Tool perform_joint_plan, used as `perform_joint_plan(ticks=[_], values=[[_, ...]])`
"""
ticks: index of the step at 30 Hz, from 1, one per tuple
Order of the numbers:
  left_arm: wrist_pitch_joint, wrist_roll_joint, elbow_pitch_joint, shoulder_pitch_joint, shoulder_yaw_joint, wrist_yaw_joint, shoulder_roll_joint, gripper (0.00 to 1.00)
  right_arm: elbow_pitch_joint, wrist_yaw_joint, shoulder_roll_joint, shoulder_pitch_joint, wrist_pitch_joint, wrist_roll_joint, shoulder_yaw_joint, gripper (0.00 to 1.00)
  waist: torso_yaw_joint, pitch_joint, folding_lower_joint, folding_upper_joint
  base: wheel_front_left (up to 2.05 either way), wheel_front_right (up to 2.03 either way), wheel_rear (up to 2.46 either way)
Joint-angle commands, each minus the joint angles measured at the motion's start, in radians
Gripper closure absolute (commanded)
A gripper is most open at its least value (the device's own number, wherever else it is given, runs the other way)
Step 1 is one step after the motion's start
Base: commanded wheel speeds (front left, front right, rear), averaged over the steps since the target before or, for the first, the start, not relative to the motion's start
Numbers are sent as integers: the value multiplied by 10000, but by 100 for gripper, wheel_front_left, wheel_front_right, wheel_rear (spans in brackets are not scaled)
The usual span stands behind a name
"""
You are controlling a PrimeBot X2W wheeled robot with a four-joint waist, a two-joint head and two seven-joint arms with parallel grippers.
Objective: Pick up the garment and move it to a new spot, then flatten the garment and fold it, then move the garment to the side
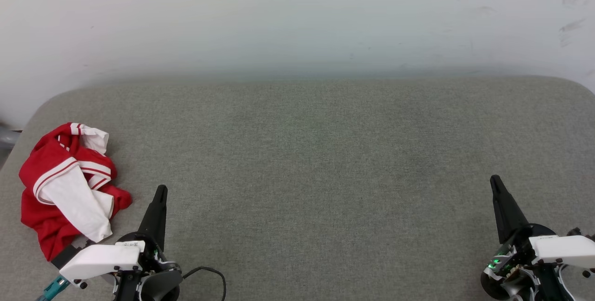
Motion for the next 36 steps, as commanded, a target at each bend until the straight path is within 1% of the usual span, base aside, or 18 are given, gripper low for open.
perform_joint_plan(ticks=[1,25,26,28,36], values=[[20,3,-9,-62,20,-27,-13,100,3,-3,28,-118,-2,15,5,100,0,0,0,0,0,0,0],[20,3,-10,-62,22,-26,-13,100,2,-3,29,-118,-2,15,5,100,0,0,0,0,0,0,0],[-1,-1,0,0,-3,0,0,0,-2,0,0,0,-3,0,1,0,0,0,0,0,0,0,0],[-12,-4,142,103,-41,2,-15,0,137,-2,2,128,-10,-3,11,0,0,1,0,0,0,0,0],[-393,15,-295,136,-523,2,-13,0,-337,-2,2,283,-384,-69,274,0,3,3,0,0,0,0,0]])
